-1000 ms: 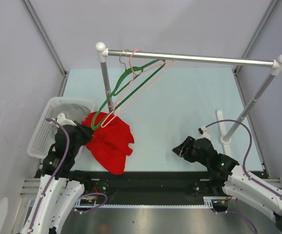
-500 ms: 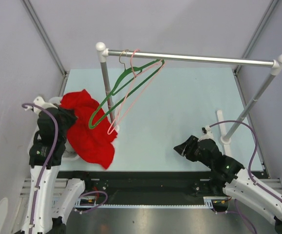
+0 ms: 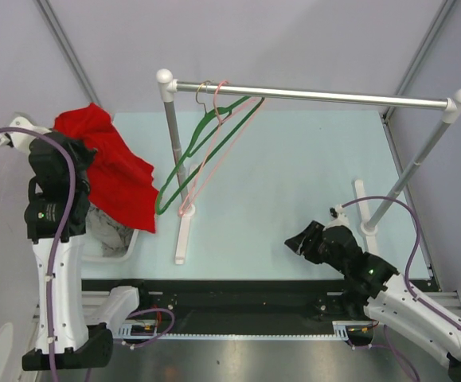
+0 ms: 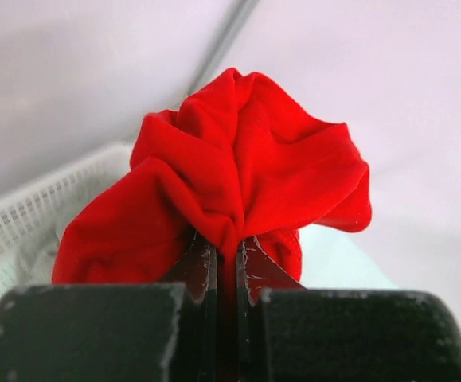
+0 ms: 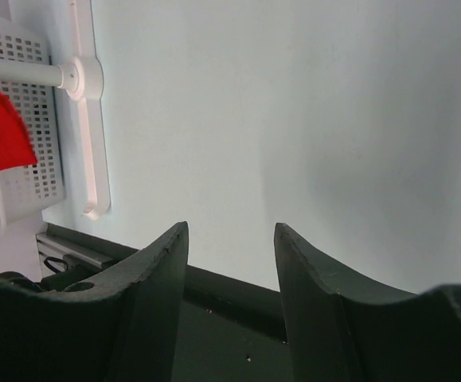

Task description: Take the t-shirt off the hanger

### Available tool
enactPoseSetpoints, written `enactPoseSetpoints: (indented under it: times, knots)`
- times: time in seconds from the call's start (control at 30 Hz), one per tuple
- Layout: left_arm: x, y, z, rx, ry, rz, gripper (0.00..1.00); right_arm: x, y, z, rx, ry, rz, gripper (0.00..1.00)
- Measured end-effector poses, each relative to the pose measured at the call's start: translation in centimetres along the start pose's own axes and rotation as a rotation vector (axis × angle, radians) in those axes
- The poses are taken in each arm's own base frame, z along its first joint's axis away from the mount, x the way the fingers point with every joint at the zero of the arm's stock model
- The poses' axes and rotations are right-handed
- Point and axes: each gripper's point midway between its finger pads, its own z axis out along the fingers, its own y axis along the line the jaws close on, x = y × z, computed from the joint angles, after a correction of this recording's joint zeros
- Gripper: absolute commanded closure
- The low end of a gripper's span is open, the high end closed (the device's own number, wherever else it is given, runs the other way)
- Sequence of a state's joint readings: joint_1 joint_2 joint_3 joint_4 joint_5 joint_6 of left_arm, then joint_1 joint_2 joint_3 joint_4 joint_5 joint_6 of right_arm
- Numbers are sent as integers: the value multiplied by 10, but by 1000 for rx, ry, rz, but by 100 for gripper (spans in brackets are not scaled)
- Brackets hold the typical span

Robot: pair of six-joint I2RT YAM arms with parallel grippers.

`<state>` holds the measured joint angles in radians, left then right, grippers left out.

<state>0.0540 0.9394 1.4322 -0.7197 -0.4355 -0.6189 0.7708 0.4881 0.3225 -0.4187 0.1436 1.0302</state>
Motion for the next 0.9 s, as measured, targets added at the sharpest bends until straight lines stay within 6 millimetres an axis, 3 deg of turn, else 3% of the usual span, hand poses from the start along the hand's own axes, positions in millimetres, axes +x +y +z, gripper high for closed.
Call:
enactPoseSetpoints:
  times: [0.17, 0.23, 0.3, 0.4, 0.57, 0.67, 0.73, 0.9]
  knots:
    - [-64, -6, -24, -8, -169, -4, 100, -1, 0, 2, 24, 14, -15, 48]
    - [-76, -6, -32, -1, -213, -17, 100, -3, 5, 2, 24, 22, -21, 48]
    - [-72, 0, -34, 1, -229, -22, 100, -5, 11, 2, 17, 28, -31, 48]
    - [-39, 22, -28, -34, -193, 1, 100, -5, 16, 3, 8, 38, -34, 48]
    - [66, 77, 13, -189, 8, 125, 100, -3, 20, 3, -9, 51, -33, 48]
    - [116, 108, 26, -276, 121, 170, 100, -4, 22, 1, -19, 48, -32, 48]
    - [130, 126, 27, -333, 150, 159, 100, -5, 23, -1, -29, 42, -31, 48]
    - [126, 161, 42, -479, 140, 49, 100, -9, 27, -5, -52, 27, -27, 48]
